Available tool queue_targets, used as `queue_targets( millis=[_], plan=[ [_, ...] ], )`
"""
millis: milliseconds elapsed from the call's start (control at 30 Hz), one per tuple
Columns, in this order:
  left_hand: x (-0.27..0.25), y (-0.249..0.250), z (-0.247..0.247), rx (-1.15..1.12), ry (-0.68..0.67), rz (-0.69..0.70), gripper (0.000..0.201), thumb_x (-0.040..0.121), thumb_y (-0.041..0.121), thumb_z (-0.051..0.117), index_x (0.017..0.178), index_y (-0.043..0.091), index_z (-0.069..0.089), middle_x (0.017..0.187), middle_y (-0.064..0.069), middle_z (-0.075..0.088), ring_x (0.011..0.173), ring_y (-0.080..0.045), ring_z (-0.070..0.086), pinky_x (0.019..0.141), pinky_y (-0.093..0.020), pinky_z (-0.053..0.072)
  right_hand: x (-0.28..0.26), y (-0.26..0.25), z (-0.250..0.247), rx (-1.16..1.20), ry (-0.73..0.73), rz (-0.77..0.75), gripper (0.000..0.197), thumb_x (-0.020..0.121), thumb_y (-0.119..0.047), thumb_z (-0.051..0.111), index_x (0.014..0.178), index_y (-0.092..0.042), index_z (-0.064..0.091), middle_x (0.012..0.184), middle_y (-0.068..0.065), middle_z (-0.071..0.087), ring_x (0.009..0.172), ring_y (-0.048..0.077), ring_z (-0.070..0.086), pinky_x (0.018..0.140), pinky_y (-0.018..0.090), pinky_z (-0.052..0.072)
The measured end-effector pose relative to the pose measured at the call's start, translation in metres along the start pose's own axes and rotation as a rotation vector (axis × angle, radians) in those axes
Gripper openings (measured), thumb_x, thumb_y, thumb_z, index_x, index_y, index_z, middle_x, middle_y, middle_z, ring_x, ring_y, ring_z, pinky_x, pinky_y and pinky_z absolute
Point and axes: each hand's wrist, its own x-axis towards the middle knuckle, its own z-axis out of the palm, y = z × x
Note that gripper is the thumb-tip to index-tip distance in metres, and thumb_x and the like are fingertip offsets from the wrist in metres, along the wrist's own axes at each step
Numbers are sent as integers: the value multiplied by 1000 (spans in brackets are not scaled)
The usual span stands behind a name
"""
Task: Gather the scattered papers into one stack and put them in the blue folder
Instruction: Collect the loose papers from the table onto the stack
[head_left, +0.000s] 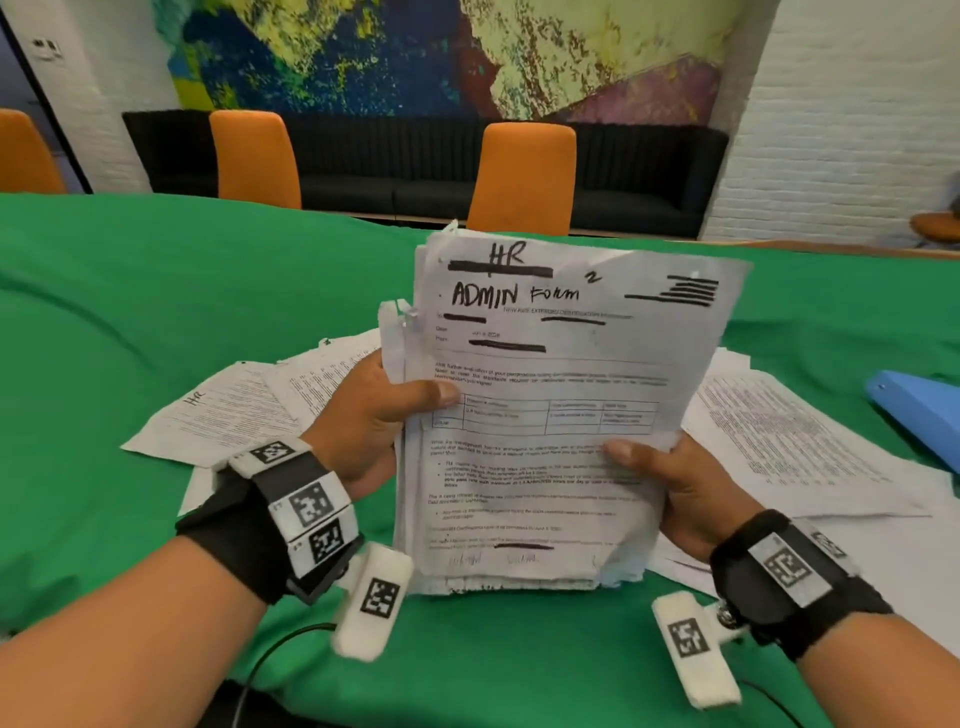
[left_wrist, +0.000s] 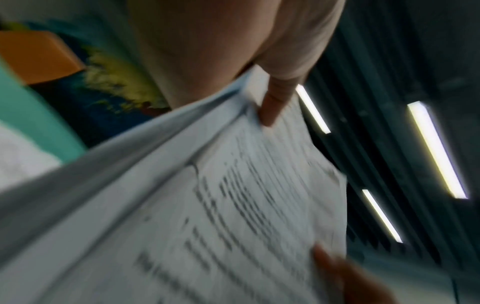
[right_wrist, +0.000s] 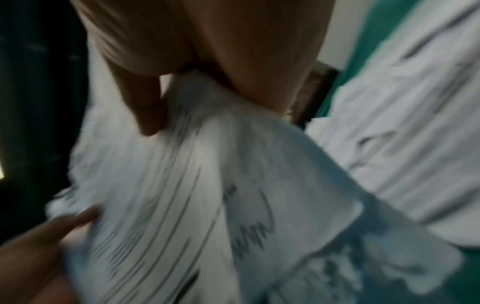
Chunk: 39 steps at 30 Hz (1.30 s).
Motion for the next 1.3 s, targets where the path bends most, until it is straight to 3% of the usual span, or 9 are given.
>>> queue_targets(
  millis=[233,333,433,600,767,833,933,1133,1300],
  plan=[
    [6,7,17,301,244,339,38,90,-7,60,125,2,47,116,-9,70,103,-20,71,82,-35,61,-4,-27,20,-156,43,-263,39,80,-9,69,119,-16,65,117,7,77,109,28,74,88,46,62],
    [5,0,14,283,217,326,52,85,-4,69,127,4,40,119,-12,68,106,-25,70,85,-42,60,-4,-21,19,-188,19,-243,46,81,-12,77,125,-17,61,122,9,75,114,29,72,93,50,59],
    [4,-12,4,305,213,262,61,79,9,78,129,14,44,123,-9,67,112,-28,68,90,-54,56,-6,-7,13,-193,10,-163,57,77,-13,74,132,-18,58,125,10,74,114,31,72,96,54,57],
    [2,-29,-5,323,184,163,51,83,11,73,130,16,52,123,-5,70,113,-24,68,95,-54,54,-11,6,1,-176,69,-87,45,84,-11,76,127,-15,64,122,9,76,111,31,73,100,61,54],
    [0,-36,2,292,146,71,46,88,-6,60,128,15,52,120,-3,71,110,-20,69,97,-47,54,-13,8,1,-241,24,-68,39,89,-10,73,125,-22,66,123,5,76,113,26,73,97,48,58],
    [0,-40,-1,320,58,-31,47,86,10,68,128,20,50,120,-3,71,110,-20,69,95,-48,55,-11,6,-1,-360,147,-106,31,93,-9,69,119,-26,68,116,-3,78,107,18,74,97,45,57],
    [5,-43,-22,587,32,-206,62,73,47,73,128,31,51,106,-1,67,107,-20,67,92,-45,54,0,-5,-17,-392,364,-75,18,95,-8,68,104,-24,71,101,4,81,93,25,76,91,51,59],
    [35,-37,-87,1398,30,-447,43,91,47,63,127,26,55,127,-1,61,106,-19,60,89,-30,47,6,-13,-52,-327,376,208,22,94,2,64,109,-14,64,105,11,76,94,36,73,80,46,60],
    [62,-38,-116,1622,67,-525,77,80,51,74,146,24,44,149,-10,45,125,-28,54,97,-34,47,11,7,-62,-291,371,287,26,94,6,61,109,-14,66,95,5,80,91,31,75,72,40,59]
  ],
)
